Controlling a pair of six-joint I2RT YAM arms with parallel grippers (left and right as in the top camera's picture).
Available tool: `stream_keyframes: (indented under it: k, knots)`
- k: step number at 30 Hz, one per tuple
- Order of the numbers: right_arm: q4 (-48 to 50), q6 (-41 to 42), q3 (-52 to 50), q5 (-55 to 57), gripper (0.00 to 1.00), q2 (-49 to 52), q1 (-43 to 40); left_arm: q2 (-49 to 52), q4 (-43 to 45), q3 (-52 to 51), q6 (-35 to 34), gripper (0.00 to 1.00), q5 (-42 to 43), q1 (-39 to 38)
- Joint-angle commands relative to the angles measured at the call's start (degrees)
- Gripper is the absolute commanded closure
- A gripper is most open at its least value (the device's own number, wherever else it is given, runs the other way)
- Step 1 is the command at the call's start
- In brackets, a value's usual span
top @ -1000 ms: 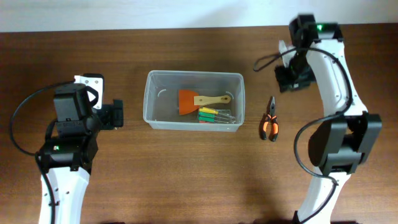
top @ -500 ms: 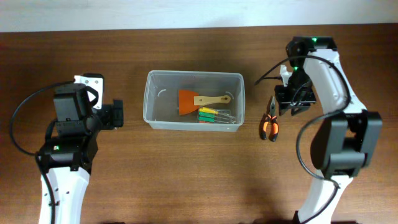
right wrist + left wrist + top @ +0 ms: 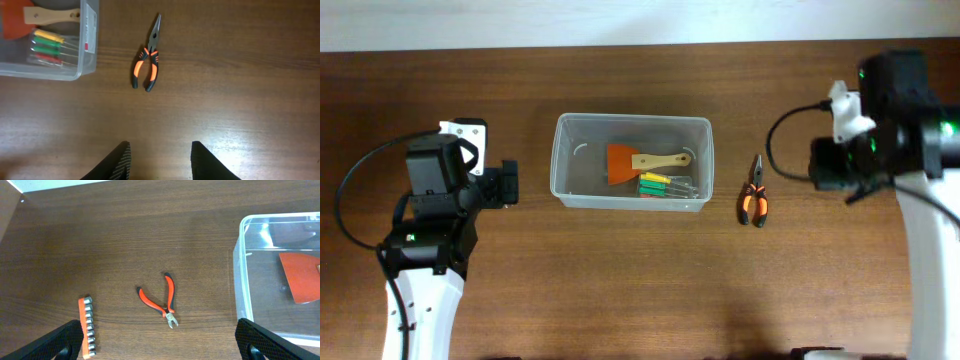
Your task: Pack container
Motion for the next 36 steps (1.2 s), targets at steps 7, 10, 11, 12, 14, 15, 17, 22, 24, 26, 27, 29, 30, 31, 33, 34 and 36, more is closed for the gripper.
stream_keyframes:
  k: [7, 10, 11, 12, 14, 15, 17, 22, 24, 26, 27, 29, 30, 31, 33, 34, 36]
  knots:
    - [12.66, -1.99, -23.23, -3.1, 0.57, -8.81, 0.22, 0.07, 0.13, 1.27, 0.94, 0.01, -0.42, 0.31]
    - [17.64, -1.99, -28.17, -4.68, 0.47, -8.7, 0.22, 0.07, 0.13, 1.27, 0.94, 0.01, -0.42, 0.31]
    - [18.82, -1.97, -28.96, -5.25, 0.43, -8.5, 0.22, 0.09, 0.13, 1.27, 0.94, 0.01, -0.42, 0.31]
    - [19.69, -1.97, -29.46, -5.73, 0.37, -8.24, 0.22, 0.07, 0.13, 1.27, 0.96, 0.01, -0.42, 0.31]
    - [20.74, -1.9, -29.64, -6.97, 0.07, -7.74, 0.22, 0.09, 0.13, 1.27, 0.96, 0.01, -0.42, 0.31]
    - [21.35, -1.75, -29.64, -7.65, 0.01, -7.63, 0.22, 0.07, 0.13, 1.27, 0.94, 0.01, -0.39, 0.31]
    - [22.51, -1.77, -29.64, -8.37, 0.02, -7.41, 0.22, 0.07, 0.13, 1.27, 0.94, 0.01, -0.42, 0.31]
    - [24.35, -1.77, -29.64, -8.46, 0.01, -7.41, 0.22, 0.07, 0.13, 1.27, 0.96, 0.01, -0.42, 0.31]
    - [24.35, -1.77, -29.64, -8.44, 0.01, -7.41, 0.22, 0.07, 0.13, 1.27, 0.96, 0.01, -0.42, 0.31]
    - [24.37, -1.77, -29.64, -8.46, 0.01, -7.41, 0.22, 0.07, 0.13, 1.27, 0.94, 0.01, -0.42, 0.31]
    - [24.37, -1.77, -29.64, -8.44, 0.01, -7.39, 0.22, 0.07, 0.13, 1.27, 0.96, 0.01, -0.42, 0.31]
    - [24.37, -1.79, -29.64, -8.46, 0.01, -7.37, 0.22, 0.07, 0.13, 1.27, 0.96, 0.01, -0.42, 0.31]
    - [24.37, -1.77, -29.64, -8.46, 0.01, -7.37, 0.22, 0.07, 0.13, 1.27, 0.94, 0.01, -0.42, 0.31]
    - [24.37, -1.77, -29.64, -8.44, 0.01, -7.34, 0.22, 0.07, 0.13, 1.27, 0.94, 0.01, -0.42, 0.31]
    - [24.37, -1.77, -29.64, -8.44, 0.01, -7.34, 0.22, 0.09, 0.13, 1.27, 0.96, 0.01, -0.42, 0.31]
    - [24.37, -1.77, -29.64, -8.46, 0.02, -7.32, 0.22, 0.07, 0.13, 1.27, 0.96, 0.01, -0.42, 0.31]
    - [24.35, -1.79, -29.64, -8.44, 0.01, -7.32, 0.2, 0.09, 0.13, 1.27, 0.94, 0.01, -0.42, 0.31]
